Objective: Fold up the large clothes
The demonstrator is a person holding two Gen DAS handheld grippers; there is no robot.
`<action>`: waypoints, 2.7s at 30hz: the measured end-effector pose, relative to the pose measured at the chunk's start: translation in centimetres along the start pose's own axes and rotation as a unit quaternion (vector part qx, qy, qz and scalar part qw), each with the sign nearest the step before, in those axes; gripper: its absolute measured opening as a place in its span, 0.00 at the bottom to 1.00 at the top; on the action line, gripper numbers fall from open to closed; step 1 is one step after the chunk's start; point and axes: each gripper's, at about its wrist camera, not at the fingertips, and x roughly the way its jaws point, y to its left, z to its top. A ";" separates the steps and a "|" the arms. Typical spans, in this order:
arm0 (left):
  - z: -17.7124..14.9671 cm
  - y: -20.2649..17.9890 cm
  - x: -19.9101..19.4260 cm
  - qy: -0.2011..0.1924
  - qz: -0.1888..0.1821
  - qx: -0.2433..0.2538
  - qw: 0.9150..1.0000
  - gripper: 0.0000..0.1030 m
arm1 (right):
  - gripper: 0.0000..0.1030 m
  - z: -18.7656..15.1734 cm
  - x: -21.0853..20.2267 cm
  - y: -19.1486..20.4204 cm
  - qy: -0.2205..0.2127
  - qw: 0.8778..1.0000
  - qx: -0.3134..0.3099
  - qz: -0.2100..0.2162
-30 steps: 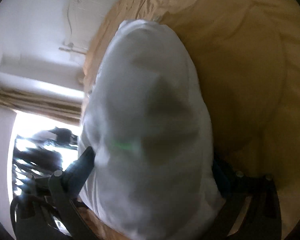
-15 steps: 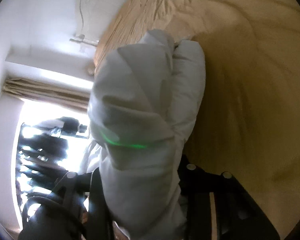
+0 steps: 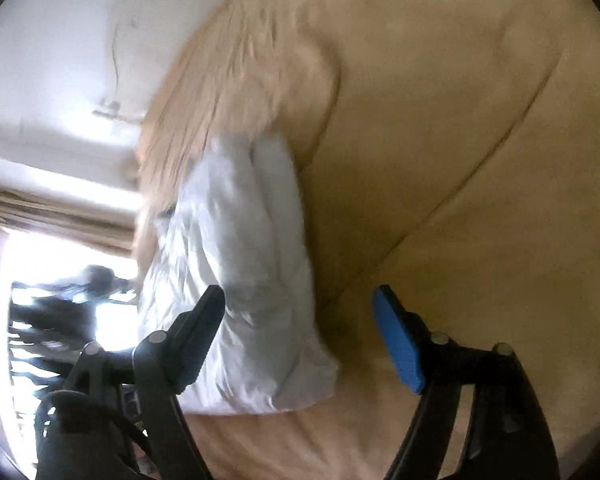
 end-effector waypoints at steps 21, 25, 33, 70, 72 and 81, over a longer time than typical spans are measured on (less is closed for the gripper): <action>-10.8 -16.9 10.7 0.020 0.086 0.270 0.959 0.64 | 0.00 -4.0 16.6 12.6 0.049 0.979 -0.198 -0.015; -10.2 -16.7 11.1 0.020 0.102 0.263 0.959 0.65 | 0.00 -3.0 15.1 13.2 0.034 0.979 -0.197 -0.041; -10.7 -17.2 12.2 0.023 0.105 0.263 0.959 0.69 | 0.06 -2.3 21.8 21.9 0.083 0.960 -0.263 -0.044; 1.2 -21.5 15.4 0.030 0.107 0.218 0.970 0.61 | 0.07 5.1 16.0 14.9 0.012 0.977 -0.184 -0.109; -2.6 -21.5 12.1 0.009 0.072 0.237 0.969 0.63 | 0.08 1.9 14.0 15.8 0.008 0.972 -0.217 -0.090; -8.4 -17.1 14.3 -0.014 0.121 0.265 0.957 0.71 | 0.00 -5.7 12.9 10.6 -0.044 0.944 -0.304 -0.117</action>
